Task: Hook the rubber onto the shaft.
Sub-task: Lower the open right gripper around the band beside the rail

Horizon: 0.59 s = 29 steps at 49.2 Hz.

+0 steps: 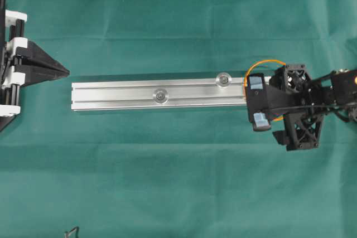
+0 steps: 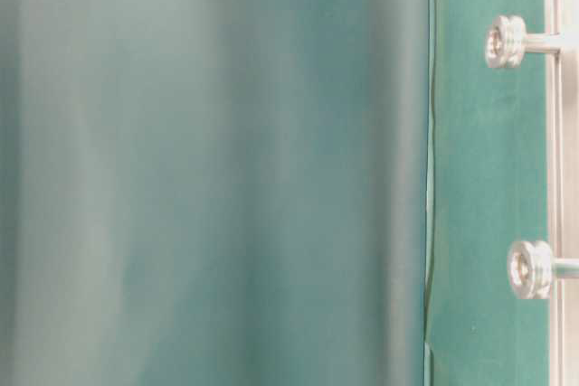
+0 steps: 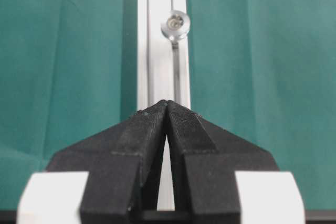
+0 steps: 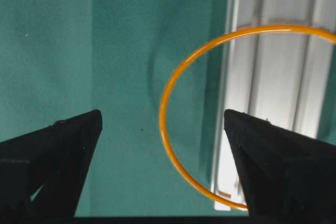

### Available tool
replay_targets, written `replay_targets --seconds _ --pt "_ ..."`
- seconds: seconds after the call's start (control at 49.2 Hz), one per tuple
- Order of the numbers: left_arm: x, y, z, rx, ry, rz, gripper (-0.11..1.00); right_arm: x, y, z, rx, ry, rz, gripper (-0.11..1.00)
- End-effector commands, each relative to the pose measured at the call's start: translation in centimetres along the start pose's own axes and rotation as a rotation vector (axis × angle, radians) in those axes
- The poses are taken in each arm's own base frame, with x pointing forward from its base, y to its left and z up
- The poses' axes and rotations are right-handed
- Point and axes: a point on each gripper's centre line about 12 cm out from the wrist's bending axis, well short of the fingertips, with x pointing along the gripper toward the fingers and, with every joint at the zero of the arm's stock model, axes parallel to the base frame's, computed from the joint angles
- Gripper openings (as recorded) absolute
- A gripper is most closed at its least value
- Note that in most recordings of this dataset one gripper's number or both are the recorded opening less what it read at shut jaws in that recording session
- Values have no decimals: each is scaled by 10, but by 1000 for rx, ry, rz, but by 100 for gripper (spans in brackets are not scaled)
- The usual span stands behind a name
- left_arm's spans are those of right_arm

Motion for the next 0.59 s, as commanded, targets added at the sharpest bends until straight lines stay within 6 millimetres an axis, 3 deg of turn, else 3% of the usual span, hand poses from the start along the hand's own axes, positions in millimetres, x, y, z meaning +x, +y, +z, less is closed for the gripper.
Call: replay_targets --seconds 0.0,0.57 --pt "-4 1 11 1 -29 3 0 0 4 3 1 -24 12 96" --pt "-4 1 11 3 -29 3 0 19 5 -13 42 -9 13 94"
